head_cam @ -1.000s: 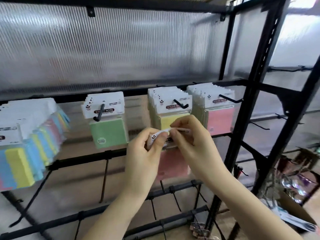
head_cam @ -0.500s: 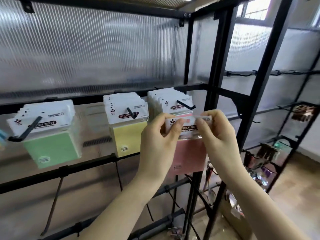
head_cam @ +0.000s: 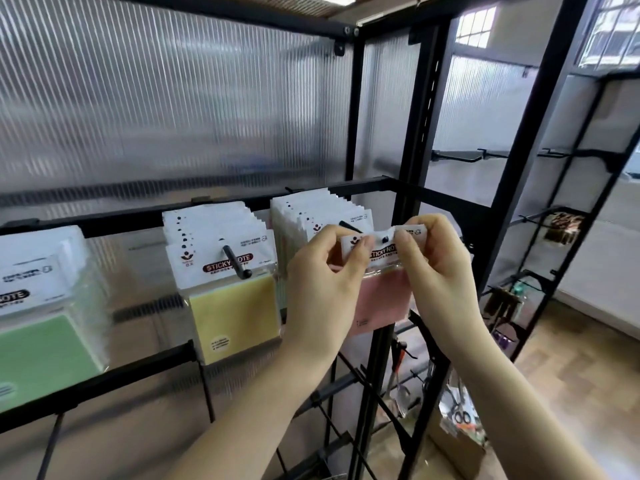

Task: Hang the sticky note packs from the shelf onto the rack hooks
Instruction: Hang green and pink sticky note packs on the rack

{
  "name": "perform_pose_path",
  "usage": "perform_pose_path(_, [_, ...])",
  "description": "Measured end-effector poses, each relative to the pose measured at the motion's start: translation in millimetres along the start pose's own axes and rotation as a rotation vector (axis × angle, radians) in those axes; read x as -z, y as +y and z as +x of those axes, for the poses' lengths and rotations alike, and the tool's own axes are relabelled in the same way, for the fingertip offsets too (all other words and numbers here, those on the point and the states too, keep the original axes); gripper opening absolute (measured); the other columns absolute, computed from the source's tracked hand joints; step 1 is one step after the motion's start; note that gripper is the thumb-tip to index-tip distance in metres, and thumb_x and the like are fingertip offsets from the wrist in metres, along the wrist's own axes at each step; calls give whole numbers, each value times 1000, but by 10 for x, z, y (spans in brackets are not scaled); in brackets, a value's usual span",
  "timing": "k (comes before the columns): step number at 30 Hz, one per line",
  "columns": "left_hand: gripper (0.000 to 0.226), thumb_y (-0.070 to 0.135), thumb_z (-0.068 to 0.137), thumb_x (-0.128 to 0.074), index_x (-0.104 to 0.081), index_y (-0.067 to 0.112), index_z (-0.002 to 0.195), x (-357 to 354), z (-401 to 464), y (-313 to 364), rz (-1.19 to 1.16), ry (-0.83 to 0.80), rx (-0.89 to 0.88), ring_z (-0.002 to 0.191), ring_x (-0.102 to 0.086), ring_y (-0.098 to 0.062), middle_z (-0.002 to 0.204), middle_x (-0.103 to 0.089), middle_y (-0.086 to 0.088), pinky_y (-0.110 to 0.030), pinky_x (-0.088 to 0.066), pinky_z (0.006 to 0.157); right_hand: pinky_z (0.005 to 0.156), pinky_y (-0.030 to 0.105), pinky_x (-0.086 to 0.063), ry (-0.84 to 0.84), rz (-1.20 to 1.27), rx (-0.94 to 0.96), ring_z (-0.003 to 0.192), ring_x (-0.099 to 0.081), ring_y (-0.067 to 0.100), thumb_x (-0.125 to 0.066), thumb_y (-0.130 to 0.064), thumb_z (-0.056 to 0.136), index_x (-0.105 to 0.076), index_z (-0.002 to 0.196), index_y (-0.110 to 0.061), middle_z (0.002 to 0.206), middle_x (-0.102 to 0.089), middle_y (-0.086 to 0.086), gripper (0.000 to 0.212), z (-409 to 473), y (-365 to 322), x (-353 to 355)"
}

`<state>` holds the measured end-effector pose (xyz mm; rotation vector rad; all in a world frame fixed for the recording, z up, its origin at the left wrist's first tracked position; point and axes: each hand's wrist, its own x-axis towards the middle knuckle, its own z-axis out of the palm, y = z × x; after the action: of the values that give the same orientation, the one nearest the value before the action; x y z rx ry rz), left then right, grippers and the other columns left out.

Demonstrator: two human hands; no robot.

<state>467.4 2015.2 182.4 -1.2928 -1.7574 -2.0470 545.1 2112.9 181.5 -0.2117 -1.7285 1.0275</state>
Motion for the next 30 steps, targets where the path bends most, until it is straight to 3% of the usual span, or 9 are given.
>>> perform_pose_path(5, [7,21,87,-68,-61,20,87,12,-22,-69,79,63,-73,60,-53,-5,70,-58,12,-10,-40,57,58,11,-42,-30,22,-33,62,-52,1,-56,-4,93,-54,85,-13,68,-56,-7,12,34,56,-62])
perform_pose_path(9, [37,5,78,-75,-51,17,104,21,-50,-199,291,218,-248,87,-52,-9,97,-50,8,-36,-50,80,65,14,-44,-6,48,-56,71,-56,1,-58,-5,92,-54,88,-16,82,-61,-3,13,45,135,-120])
perform_pose_path(11, [48,-3,77,-74,-45,20,108,24,-75,-267,332,240,-304,92,-46,-3,102,-44,6,-31,-48,84,66,11,-45,-10,43,-71,74,-57,-1,-58,-5,92,-54,93,-17,86,-61,-4,13,47,187,-138])
perform_pose_path(15, [50,-4,77,-73,-43,20,110,33,-98,-377,319,260,-301,95,-42,1,103,-43,4,-4,-37,89,76,17,-49,-56,19,-143,85,-61,2,-62,-13,91,-55,101,-19,95,-65,-6,14,10,322,-157])
perform_pose_path(19, [51,-1,80,-71,-42,23,115,27,-93,-438,293,232,-249,96,-49,-6,104,-44,5,-16,-43,88,69,8,-44,-35,-18,-171,81,-57,-7,-63,-22,89,-53,97,-27,91,-61,-11,13,-3,398,-168])
perform_pose_path(23, [47,-7,77,-71,-48,11,114,-12,-82,-485,318,282,-277,94,-42,1,105,-44,-1,-3,-33,90,67,6,-42,-77,-63,-201,78,-55,-11,-61,-27,89,-51,95,-28,89,-58,-14,12,-15,465,-146])
perform_pose_path(26, [42,-15,74,-69,-53,-3,111,-67,-110,-484,328,314,-233,87,-52,-16,105,-44,-6,-3,-36,84,66,7,-43,-171,-129,-245,84,-59,3,-61,-23,92,-52,101,-20,96,-62,-6,13,-46,529,-101])
perform_pose_path(28, [43,-18,73,-69,-53,-5,111,-104,-148,-454,350,327,-222,80,-55,-23,105,-45,-10,-4,-37,84,64,6,-42,-223,-185,-261,80,-58,-1,-61,-25,92,-52,98,-20,94,-62,-5,12,-78,562,-66])
perform_pose_path(30, [45,-20,69,-69,-53,-8,109,-143,-208,-427,410,339,-239,83,-51,-19,103,-50,-20,-1,-32,92,61,6,-40,-267,-228,-279,71,-55,-8,-62,-27,92,-48,89,-26,88,-62,-6,14,-120,605,-20])
